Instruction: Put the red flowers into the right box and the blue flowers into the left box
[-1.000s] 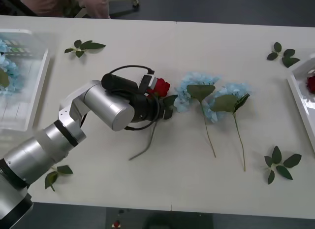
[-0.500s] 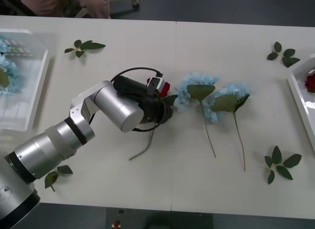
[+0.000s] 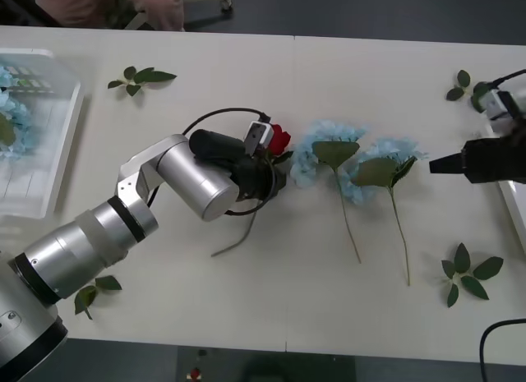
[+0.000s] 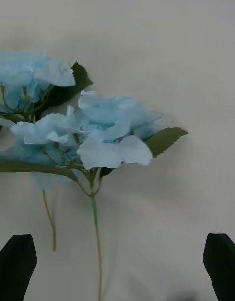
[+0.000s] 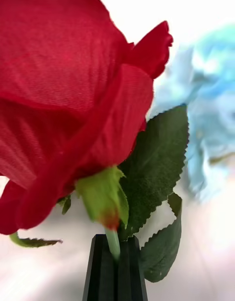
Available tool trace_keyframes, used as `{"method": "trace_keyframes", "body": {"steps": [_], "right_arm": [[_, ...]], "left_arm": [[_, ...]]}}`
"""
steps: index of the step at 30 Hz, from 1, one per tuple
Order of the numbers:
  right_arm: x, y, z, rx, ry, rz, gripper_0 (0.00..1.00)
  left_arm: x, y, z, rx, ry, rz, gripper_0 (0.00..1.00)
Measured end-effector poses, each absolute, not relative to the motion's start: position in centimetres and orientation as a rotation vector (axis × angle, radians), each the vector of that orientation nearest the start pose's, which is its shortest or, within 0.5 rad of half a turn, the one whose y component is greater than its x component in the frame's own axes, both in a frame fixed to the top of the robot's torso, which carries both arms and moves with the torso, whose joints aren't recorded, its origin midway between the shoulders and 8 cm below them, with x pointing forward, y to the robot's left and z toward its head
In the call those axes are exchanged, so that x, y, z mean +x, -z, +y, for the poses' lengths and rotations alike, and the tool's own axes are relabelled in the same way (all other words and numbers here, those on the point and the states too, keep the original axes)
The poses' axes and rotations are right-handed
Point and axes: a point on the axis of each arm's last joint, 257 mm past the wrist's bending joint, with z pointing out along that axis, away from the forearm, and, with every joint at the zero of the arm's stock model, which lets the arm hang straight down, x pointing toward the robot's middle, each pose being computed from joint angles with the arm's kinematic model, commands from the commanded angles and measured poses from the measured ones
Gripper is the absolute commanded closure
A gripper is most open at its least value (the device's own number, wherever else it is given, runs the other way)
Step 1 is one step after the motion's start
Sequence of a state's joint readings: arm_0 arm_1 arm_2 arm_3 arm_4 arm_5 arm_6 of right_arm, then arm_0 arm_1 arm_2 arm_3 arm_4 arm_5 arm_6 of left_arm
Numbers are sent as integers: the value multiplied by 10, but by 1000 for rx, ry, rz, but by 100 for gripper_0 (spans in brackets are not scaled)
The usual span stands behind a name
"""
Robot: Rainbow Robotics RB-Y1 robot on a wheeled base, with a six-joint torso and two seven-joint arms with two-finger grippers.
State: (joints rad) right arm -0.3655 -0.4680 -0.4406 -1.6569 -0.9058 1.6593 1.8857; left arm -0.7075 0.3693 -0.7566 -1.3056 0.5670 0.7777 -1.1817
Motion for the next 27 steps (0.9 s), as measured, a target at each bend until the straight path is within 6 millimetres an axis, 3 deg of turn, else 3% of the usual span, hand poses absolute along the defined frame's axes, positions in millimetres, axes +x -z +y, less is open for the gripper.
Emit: {"method": "trace_keyframes", "body": {"steps": [3, 6, 10, 16, 20, 27], "right_arm": [[475, 218, -298, -259, -519, 2473, 0], [475, 231, -288, -272, -499, 2501, 0], [473, 246, -276, -270, -477, 2542, 0], [476, 255, -267, -230, -487, 2536, 0], [478, 247, -263, -234, -511, 2498, 0], [471, 197, -258, -486, -573, 2290, 0]], "left_arm": [[553, 293, -4, 539, 404, 2246, 100], [555, 263, -12, 560, 449, 2160, 100], [552, 194, -31, 560, 565, 1983, 100], [548, 97, -38, 493, 703, 1815, 100], [543, 48, -39, 450, 794, 1743, 100], [543, -18, -56, 441, 858, 1632, 100]]}}
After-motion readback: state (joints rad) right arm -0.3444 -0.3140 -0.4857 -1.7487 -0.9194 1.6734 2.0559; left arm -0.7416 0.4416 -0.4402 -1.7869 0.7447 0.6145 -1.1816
